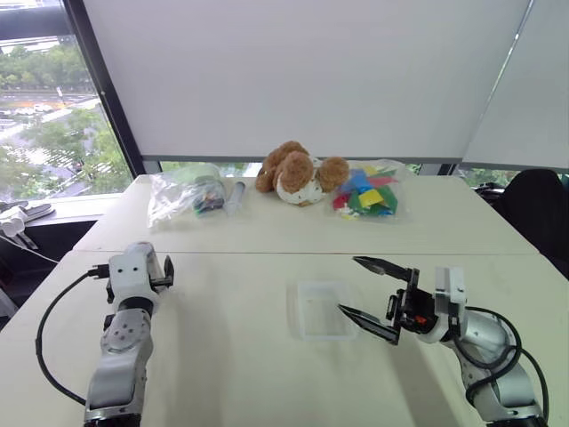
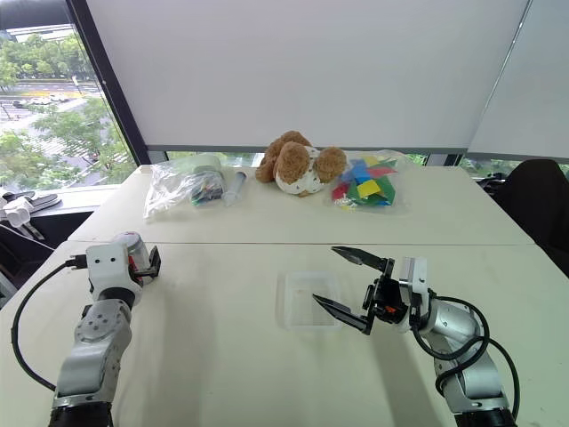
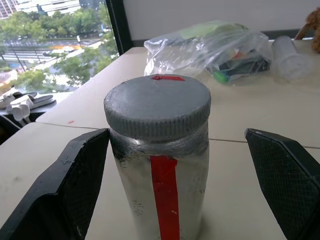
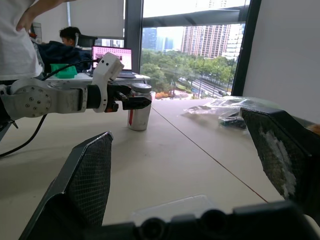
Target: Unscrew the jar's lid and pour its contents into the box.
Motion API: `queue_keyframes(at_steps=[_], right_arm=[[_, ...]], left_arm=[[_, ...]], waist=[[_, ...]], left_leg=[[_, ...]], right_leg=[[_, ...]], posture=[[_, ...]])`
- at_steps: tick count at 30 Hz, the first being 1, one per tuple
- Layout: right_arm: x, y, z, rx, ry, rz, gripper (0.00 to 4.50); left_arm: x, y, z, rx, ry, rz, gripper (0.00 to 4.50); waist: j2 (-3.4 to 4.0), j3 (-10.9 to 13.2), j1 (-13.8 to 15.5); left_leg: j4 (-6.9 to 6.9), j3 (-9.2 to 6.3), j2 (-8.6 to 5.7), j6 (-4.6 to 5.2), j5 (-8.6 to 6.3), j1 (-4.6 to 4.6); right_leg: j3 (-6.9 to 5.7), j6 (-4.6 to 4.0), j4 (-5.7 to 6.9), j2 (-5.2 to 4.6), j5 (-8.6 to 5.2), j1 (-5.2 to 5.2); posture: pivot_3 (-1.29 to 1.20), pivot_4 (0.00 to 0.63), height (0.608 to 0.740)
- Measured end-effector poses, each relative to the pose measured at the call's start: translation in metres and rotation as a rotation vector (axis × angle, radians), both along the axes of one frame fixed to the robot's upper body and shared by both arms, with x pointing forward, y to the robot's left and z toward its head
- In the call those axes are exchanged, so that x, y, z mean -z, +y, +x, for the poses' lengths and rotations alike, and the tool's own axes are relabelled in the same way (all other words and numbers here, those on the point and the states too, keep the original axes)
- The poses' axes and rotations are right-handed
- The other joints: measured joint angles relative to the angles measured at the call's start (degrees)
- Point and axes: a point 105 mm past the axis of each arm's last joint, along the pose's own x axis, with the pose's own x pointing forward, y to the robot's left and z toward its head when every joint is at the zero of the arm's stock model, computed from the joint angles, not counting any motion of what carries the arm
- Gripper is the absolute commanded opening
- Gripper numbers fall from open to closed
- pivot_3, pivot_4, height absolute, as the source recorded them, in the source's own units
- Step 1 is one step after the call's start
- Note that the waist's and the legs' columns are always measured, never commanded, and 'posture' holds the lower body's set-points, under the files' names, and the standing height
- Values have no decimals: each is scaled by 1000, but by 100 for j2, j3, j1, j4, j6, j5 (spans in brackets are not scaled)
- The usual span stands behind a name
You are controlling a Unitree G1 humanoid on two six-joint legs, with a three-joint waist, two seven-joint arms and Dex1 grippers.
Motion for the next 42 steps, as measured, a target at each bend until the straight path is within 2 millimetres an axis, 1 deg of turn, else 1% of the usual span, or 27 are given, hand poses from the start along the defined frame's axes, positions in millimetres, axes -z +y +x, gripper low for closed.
queue_keyframes(at_steps=[7,13,21,24,26,27,31,37,39,41,42], right_arm=[[-1,-1,2,23,2,12,4500],[-5,1,2,34,-10,13,4500],[-6,1,3,47,-8,20,4500],[-3,1,2,50,0,21,4500],[0,0,1,53,7,18,4500],[1,1,1,54,8,21,4500],[3,2,-2,47,3,24,4500],[13,-2,-5,50,22,20,4500],[13,-2,-4,50,27,22,4500],[12,-3,-4,49,64,29,4500],[10,-5,-4,48,91,26,4500]], left_arm=[[4,10,-1,-27,24,15,4445],[21,19,1,-34,79,13,4445],[35,34,13,-58,93,-6,4445],[38,33,16,-35,82,-3,3604],[38,33,17,-21,73,3,2543],[35,32,18,-13,56,7,2146],[37,33,20,-8,50,14,2104],[38,31,21,37,22,4,2104],[32,23,21,131,-15,-16,2104],[14,7,12,350,-70,-11,2104],[0,-3,5,484,-95,3,2104]], waist=[[0,0,4],[0,0,3],[0,0,-1],[0,0,1],[0,0,1],[-1,0,0],[0,-1,-13],[0,-1,-6],[0,-1,-10],[0,1,-55],[2,2,-99]], left_leg=[[0,0,0,0,0,0],[0,0,0,0,0,0],[0,0,-2,-1,1,0],[0,0,-2,-1,1,0],[0,1,-2,-1,1,0],[1,1,-2,-1,1,0],[1,1,-2,-1,1,1],[2,1,-2,-1,2,1],[2,1,0,-1,2,1],[0,1,7,-2,2,-6],[-1,1,6,-2,2,-7]], right_leg=[[0,0,0,0,0,0],[0,0,1,0,0,-1],[0,0,1,0,1,-2],[0,0,1,0,1,-2],[0,0,1,0,2,-2],[0,0,2,0,2,-2],[0,0,4,1,3,-2],[0,1,5,1,3,-2],[0,1,4,1,3,-2],[1,-1,4,-2,3,-8],[2,-2,4,-6,3,-10]], posture=[[0,150,740],[0,150,740],[0,150,740],[0,150,740],[0,150,740],[0,150,740],[0,150,740],[0,150,740],[0,150,740],[0,150,740],[0,150,740]])
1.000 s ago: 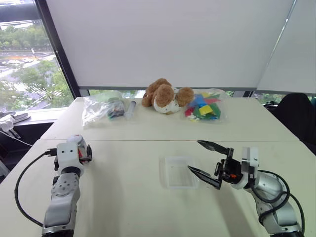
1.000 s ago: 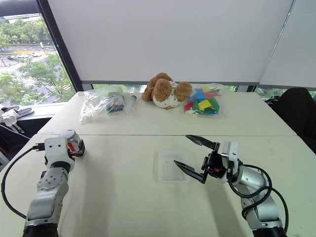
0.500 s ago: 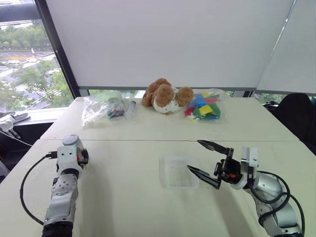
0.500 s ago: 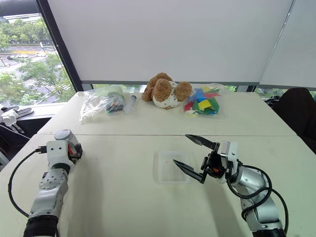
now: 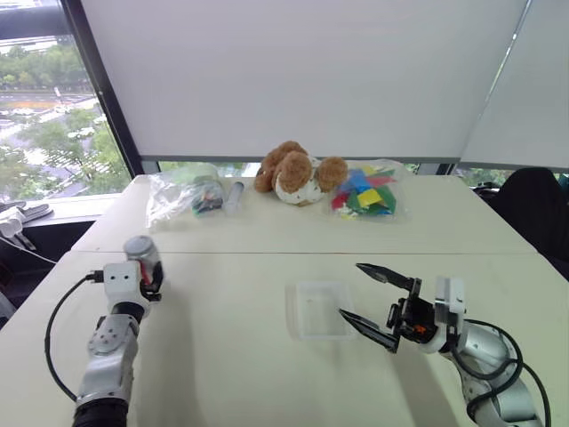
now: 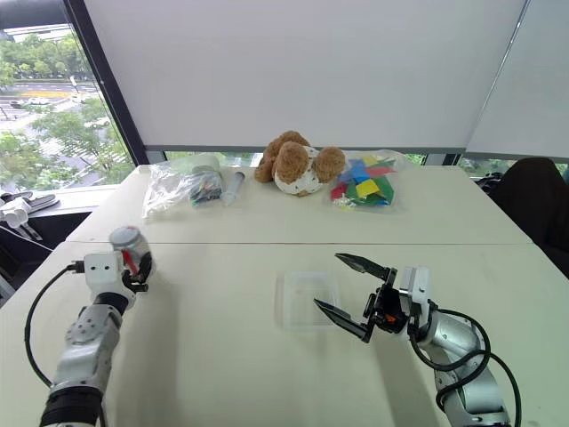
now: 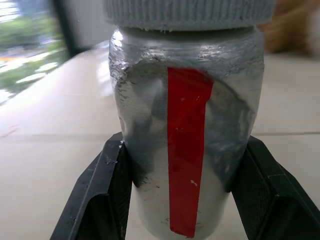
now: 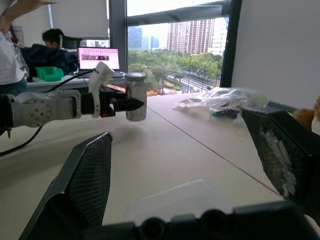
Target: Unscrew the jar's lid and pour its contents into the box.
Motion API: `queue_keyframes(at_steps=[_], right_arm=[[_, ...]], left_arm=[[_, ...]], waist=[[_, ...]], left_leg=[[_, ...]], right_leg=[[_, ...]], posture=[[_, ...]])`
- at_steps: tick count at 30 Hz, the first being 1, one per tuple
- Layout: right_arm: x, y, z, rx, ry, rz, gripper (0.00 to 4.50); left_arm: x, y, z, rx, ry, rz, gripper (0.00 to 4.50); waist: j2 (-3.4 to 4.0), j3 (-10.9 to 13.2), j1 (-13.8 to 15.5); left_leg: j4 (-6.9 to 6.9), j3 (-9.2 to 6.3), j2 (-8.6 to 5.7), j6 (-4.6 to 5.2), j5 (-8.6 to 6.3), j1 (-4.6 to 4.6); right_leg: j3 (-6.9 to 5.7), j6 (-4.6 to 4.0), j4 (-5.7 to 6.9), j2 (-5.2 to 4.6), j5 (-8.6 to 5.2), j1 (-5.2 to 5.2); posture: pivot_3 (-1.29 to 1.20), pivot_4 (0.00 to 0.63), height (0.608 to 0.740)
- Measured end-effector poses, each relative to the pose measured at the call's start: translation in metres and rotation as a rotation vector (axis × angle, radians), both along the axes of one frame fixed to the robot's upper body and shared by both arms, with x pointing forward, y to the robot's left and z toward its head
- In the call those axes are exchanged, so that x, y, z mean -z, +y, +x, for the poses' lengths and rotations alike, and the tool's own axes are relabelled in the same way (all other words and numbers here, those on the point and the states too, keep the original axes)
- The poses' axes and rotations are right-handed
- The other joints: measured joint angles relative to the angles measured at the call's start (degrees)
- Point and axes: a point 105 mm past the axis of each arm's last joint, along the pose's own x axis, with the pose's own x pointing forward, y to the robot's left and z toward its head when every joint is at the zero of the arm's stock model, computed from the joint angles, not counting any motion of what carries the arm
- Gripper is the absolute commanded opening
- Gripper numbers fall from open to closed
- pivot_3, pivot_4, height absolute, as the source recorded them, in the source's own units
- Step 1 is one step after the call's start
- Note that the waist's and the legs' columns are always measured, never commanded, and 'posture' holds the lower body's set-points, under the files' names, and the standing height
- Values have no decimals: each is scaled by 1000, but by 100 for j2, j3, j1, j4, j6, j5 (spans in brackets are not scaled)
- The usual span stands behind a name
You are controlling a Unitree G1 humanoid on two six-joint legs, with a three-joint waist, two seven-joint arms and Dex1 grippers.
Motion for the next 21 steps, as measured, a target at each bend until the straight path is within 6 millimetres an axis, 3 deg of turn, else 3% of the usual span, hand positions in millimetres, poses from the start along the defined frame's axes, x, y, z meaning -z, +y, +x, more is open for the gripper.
queue_keyframes(at_steps=[3,6,12,16,21], right_arm=[[-15,4,-2,-11,96,-9,4500],[-34,18,-4,-52,177,-6,4500],[-82,81,-13,-273,185,23,4500],[-85,109,-13,-328,216,-23,4500],[-88,125,-2,-327,219,-55,4500]], left_arm=[[-41,-35,-25,389,-31,52,2104],[-57,-60,-41,626,17,96,2104],[-56,-114,-54,934,82,146,2104],[-50,-132,-54,989,93,168,2104],[-41,-145,-57,1041,109,165,2104]], waist=[[8,3,-47],[24,2,-61],[24,5,-79],[24,5,-74],[24,5,-82]], left_leg=[[-1,-4,0,1,0,-1],[-1,-3,1,2,0,3],[-4,-4,2,4,1,0],[-10,-3,-3,9,-2,-8],[-10,-3,-3,9,-2,-9]], right_leg=[[3,-23,0,-4,-12,-1],[5,-30,0,-3,-13,2],[3,-28,-7,3,-10,0],[3,-6,-8,0,2,-11],[3,-6,-6,2,2,-13]], posture=[[0,150,740],[0,150,740],[0,150,740],[0,150,740],[0,150,740]])
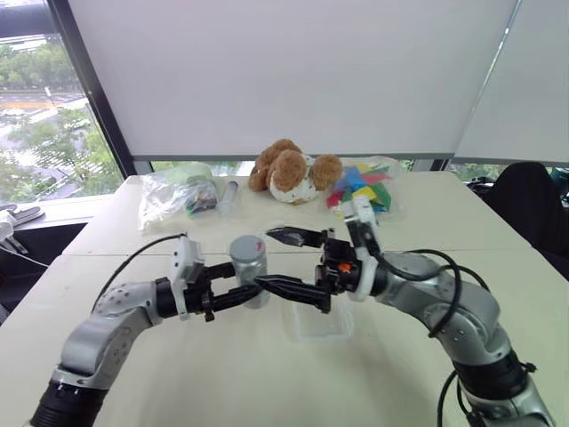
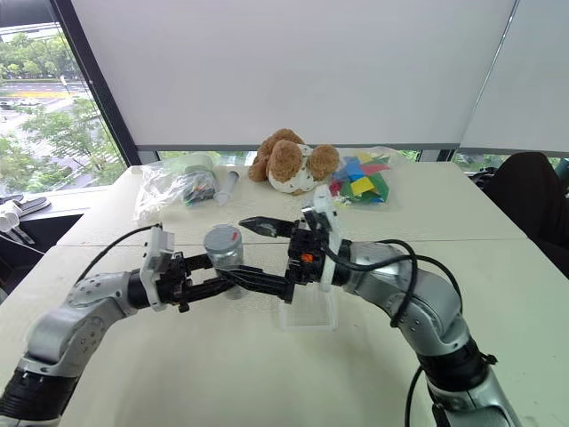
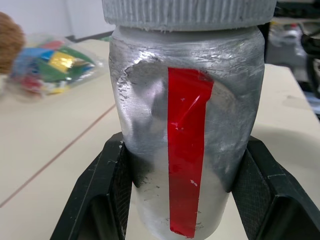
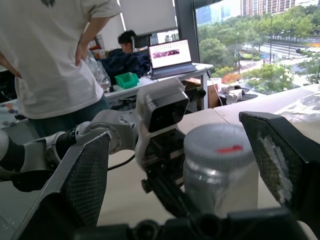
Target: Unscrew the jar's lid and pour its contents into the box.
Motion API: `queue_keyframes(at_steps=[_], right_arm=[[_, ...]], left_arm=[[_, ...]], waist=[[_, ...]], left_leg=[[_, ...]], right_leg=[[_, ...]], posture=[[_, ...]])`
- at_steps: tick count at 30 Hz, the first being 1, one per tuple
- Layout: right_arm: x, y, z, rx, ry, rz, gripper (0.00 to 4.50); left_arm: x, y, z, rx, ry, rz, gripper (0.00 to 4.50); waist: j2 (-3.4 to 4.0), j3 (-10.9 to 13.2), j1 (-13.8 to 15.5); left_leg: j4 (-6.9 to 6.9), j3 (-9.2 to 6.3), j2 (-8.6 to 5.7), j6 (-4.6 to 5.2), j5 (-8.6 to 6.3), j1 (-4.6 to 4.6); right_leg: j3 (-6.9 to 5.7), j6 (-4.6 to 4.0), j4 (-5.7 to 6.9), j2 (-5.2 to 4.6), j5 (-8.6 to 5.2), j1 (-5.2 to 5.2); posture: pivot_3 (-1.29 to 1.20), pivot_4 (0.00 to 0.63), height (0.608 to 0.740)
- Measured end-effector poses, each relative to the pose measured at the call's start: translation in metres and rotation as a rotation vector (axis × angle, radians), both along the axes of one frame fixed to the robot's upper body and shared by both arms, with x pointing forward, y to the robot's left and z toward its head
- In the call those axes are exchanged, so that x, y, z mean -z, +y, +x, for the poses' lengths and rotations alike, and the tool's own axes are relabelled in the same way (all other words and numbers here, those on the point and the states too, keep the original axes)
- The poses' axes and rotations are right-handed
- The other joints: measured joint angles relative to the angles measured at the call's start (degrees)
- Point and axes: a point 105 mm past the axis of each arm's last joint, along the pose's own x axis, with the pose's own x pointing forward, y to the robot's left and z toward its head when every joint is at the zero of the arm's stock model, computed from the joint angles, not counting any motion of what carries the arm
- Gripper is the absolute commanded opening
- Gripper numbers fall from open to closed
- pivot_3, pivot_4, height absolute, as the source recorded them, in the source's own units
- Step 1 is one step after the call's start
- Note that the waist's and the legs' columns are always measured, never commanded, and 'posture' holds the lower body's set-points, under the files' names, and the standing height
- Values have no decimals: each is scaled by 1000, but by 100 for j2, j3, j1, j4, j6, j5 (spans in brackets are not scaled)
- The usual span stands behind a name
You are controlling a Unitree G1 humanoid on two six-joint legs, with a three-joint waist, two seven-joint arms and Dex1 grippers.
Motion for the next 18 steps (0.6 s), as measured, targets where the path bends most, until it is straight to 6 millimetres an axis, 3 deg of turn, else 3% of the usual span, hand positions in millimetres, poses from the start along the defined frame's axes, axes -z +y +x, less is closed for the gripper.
queue_keyframes(at_steps=[15,18], right_arm=[[14,14,18,1,3,-77,4500],[16,14,19,-11,15,-86,3618]], left_arm=[[2,-14,-5,44,-43,22,2104],[1,-16,-6,48,-57,16,2104]], waist=[[0,0,-106],[1,0,-111]], left_leg=[[3,-1,0,-2,1,2],[1,-1,1,-2,1,3]], right_leg=[[0,1,6,3,1,0],[0,1,9,4,1,-3]], posture=[[0,150,740],[0,150,740]])
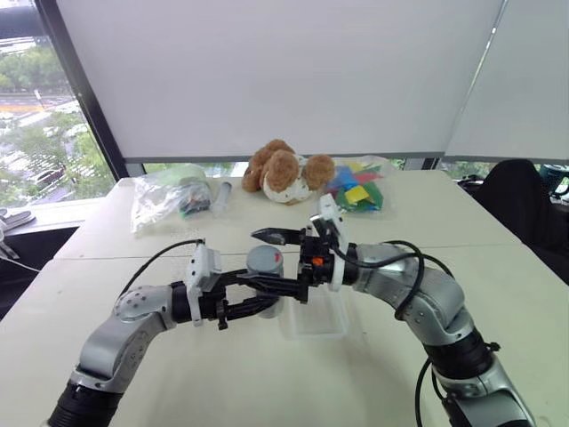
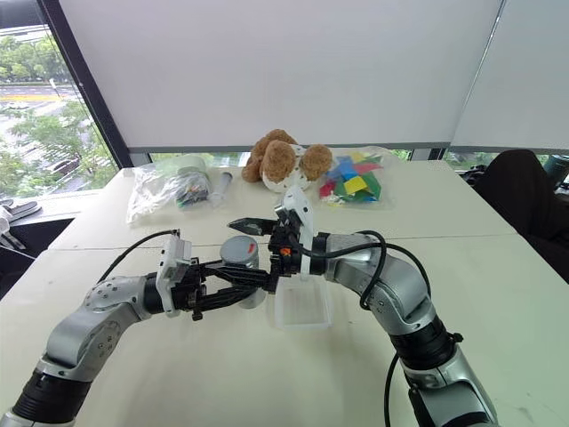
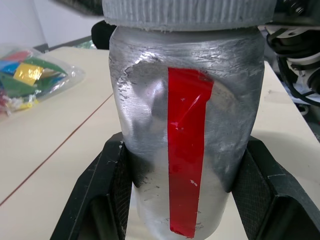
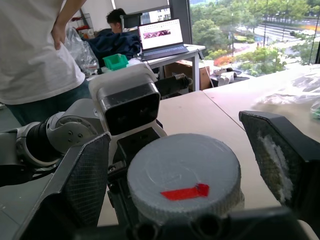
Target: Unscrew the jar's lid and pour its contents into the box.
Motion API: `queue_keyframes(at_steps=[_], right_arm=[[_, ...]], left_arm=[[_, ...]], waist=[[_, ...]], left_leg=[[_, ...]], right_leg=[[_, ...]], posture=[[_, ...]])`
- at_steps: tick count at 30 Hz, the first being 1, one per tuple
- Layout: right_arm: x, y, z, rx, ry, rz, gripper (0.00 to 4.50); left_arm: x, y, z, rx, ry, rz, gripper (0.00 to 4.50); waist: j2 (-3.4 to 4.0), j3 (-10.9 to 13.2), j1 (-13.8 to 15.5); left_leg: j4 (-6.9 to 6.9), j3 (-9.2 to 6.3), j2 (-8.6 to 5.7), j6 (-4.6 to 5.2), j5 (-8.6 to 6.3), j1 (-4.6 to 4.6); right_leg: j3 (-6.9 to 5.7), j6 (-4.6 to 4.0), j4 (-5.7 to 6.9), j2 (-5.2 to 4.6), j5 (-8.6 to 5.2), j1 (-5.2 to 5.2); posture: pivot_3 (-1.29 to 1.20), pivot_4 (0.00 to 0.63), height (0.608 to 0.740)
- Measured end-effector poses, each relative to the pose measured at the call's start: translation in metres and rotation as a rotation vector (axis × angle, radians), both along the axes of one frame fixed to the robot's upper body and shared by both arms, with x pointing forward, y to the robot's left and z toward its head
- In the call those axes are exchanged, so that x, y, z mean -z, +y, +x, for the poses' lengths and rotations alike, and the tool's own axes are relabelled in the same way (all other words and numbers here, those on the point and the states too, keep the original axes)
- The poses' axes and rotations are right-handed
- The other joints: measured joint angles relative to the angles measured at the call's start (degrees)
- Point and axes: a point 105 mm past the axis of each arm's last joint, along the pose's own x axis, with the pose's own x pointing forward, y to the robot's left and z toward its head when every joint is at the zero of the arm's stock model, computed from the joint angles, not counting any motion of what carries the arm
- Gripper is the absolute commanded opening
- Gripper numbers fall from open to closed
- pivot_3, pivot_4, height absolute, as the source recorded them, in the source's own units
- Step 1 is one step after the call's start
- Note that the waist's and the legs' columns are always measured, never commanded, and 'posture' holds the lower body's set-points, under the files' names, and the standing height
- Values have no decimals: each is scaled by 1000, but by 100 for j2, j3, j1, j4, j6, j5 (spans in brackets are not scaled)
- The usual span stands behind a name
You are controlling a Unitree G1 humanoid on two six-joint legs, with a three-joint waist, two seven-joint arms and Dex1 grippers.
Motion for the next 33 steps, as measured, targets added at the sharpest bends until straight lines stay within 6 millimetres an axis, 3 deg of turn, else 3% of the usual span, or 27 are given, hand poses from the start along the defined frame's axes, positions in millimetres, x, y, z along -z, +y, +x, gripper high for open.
queue_keyframes(at_steps=[2,3,10,18,22,26,33], right_arm=[[-1,0,0,-5,-1,-3,2572],[-2,0,0,-9,-1,-4,2338],[-3,-3,-4,-61,3,-17,2352],[-14,-20,-38,-480,-29,-77,2352],[-19,-21,-45,-580,-55,-105,2352],[-26,-19,-48,-600,-46,-100,4341],[-47,-40,-32,-346,-64,32,4454]], left_arm=[[0,-1,0,2,-5,-1,2104],[-1,-1,0,2,-11,-1,2104],[-1,-2,-4,37,-29,11,2104],[-12,-22,-35,350,-89,45,2104],[-17,-26,-41,417,-110,70,2104],[-15,-26,-42,424,-96,62,2104],[-5,-10,-20,195,-74,21,2104]], waist=[[0,0,2],[0,0,4],[1,0,5],[0,2,3],[2,3,-22],[2,3,-7],[2,3,33]], left_leg=[[0,0,0,0,0,0],[1,0,0,0,0,0],[1,1,0,0,0,0],[3,2,0,0,0,0],[1,2,1,0,0,3],[1,0,2,0,0,2],[2,-4,0,0,0,0]], right_leg=[[0,0,1,1,0,0],[0,0,1,1,0,0],[0,0,0,0,0,0],[-1,1,-1,1,0,4],[-1,1,0,2,0,3],[-1,1,0,2,0,2],[0,0,-1,-4,0,3]], posture=[[0,150,740],[0,150,740],[0,150,740],[0,150,740],[0,150,740],[0,150,740],[0,150,740]])
